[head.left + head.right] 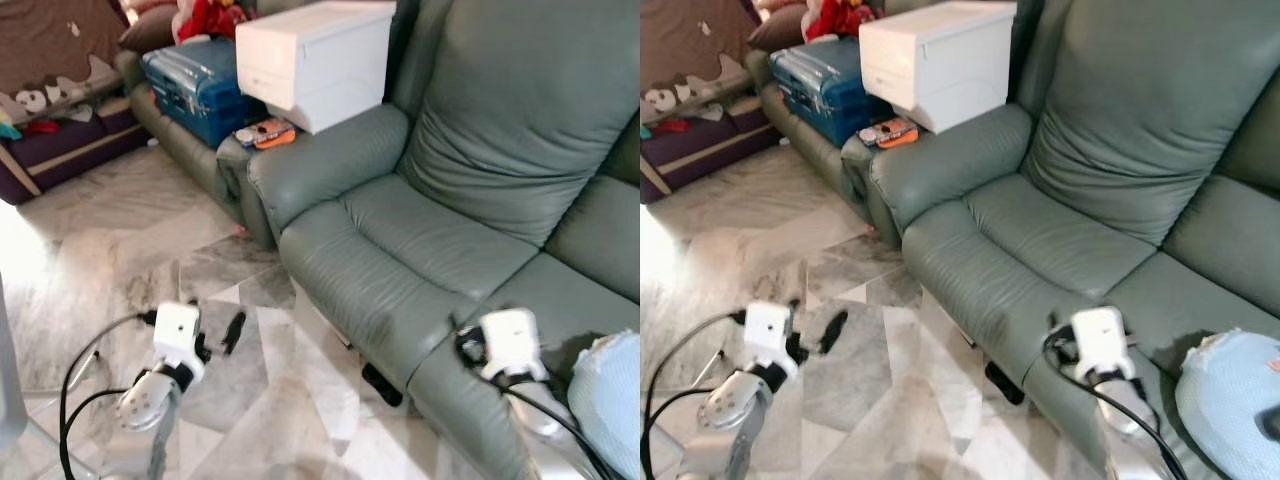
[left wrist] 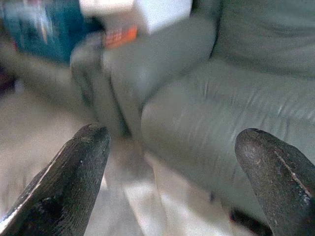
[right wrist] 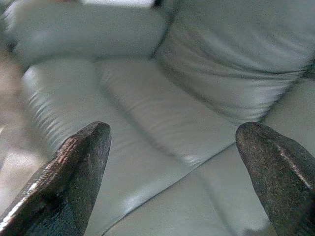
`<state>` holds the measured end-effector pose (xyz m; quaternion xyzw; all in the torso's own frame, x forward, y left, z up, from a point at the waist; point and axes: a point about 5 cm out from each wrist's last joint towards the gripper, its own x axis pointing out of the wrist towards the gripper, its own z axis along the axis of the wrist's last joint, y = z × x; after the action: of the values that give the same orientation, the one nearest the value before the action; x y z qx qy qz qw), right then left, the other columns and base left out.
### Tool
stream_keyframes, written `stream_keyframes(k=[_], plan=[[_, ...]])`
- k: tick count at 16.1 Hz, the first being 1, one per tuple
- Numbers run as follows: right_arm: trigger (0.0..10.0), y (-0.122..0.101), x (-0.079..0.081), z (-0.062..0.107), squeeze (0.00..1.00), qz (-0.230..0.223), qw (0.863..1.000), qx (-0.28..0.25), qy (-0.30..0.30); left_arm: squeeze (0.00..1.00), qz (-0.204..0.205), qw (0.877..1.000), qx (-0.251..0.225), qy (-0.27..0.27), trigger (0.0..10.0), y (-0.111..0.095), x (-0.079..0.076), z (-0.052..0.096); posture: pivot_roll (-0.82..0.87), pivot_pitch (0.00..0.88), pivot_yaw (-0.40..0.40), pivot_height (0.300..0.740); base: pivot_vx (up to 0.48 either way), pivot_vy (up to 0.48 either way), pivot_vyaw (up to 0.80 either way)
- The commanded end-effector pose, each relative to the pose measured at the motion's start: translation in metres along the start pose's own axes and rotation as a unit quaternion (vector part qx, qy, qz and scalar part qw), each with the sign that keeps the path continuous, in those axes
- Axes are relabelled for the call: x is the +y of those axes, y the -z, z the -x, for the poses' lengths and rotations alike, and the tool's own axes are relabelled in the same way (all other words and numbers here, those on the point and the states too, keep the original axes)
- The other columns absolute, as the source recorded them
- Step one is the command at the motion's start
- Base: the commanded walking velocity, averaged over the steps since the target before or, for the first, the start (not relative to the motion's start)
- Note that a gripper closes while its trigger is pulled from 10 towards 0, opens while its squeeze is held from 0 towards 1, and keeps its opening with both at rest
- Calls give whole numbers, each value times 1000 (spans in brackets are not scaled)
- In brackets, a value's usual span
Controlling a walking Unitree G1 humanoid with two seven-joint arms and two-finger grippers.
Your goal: Picking trash to rubbish bin
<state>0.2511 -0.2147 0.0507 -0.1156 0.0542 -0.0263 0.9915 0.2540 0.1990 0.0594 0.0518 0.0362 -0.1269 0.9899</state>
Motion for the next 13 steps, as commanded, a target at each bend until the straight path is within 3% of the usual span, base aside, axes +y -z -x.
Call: stream_keyframes(k=[1, 3, 5, 7, 10, 13], plan=[[10000, -3, -6, 10, 0, -29, 999, 3, 20, 0, -33, 999, -16, -1, 10000, -8, -1, 8, -14, 0, 78, 740, 0, 0, 0], [10000, 4, -10, 27, 0, -66, 997, 28, 43, 0, -35, 999, -10, -30, 10000, -10, 1, 19, -32, 0, 86, 740, 0, 0, 0], [10000, 9, -16, 34, 0, -69, 994, 50, 74, 0, -20, 997, 12, -74, 10000, -2, 10, 23, -31, 0, 94, 740, 0, 0, 0], [10000, 6, -16, 31, 0, -44, 995, 57, 74, 0, -12, 995, 18, -99, 10000, -3, 18, 18, -30, 0, 90, 740, 0, 0, 0], [10000, -11, -20, 19, 0, -67, 994, 31, 77, 0, 13, 988, 12, -155, 10000, -11, 36, 6, -36, 0, 81, 740, 0, 0, 0], [10000, -16, -23, 15, 0, -41, 996, 35, 63, 0, 21, 987, 26, -159, 10000, -6, 33, 7, -43, 0, 84, 740, 0, 0, 0]])
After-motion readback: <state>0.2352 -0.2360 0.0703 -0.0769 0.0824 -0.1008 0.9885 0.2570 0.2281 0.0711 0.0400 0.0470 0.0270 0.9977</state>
